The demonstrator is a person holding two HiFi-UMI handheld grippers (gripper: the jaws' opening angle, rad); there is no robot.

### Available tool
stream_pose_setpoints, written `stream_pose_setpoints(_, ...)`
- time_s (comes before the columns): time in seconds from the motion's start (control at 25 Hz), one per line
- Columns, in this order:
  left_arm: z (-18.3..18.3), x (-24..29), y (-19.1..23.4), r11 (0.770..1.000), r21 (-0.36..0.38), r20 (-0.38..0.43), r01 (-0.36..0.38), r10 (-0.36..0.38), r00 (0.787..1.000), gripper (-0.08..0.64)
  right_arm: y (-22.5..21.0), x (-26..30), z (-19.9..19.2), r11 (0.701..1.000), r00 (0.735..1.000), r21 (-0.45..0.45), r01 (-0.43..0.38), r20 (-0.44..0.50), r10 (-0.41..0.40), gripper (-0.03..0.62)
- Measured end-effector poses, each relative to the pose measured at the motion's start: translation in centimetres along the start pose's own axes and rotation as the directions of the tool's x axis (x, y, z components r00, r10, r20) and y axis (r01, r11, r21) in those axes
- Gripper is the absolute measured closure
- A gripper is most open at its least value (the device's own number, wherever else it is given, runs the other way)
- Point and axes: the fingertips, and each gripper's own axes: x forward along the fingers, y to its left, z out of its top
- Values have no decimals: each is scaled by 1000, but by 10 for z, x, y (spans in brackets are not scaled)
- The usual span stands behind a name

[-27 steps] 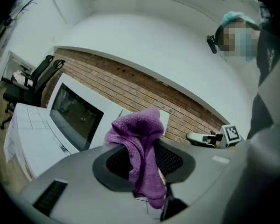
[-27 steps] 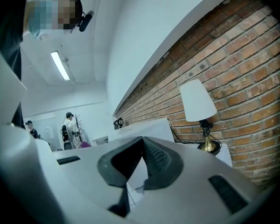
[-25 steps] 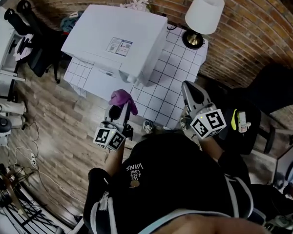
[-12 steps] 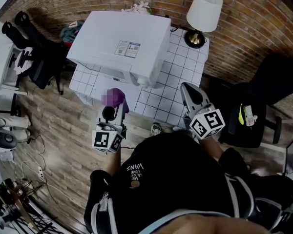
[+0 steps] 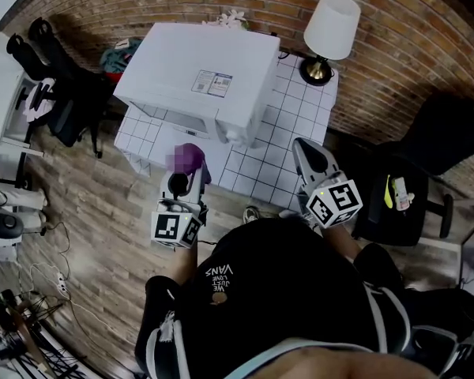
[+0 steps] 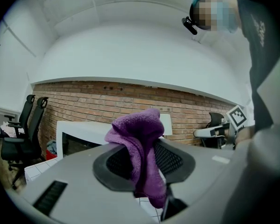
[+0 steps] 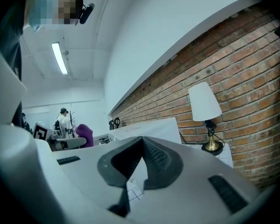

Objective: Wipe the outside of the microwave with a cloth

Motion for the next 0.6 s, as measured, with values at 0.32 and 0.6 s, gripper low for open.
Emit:
stream_pose_setpoints(0.32,1,1,-2,999,-30,23,12,-11,1000,428,4,6,1,1000,1000,-24,-18,-21,17,595)
stream_pose_setpoints(0.6,4,0,-3,999,-45,24,1,0,1000,428,6,8,-1,999,999,-33,-26,-30,25,595)
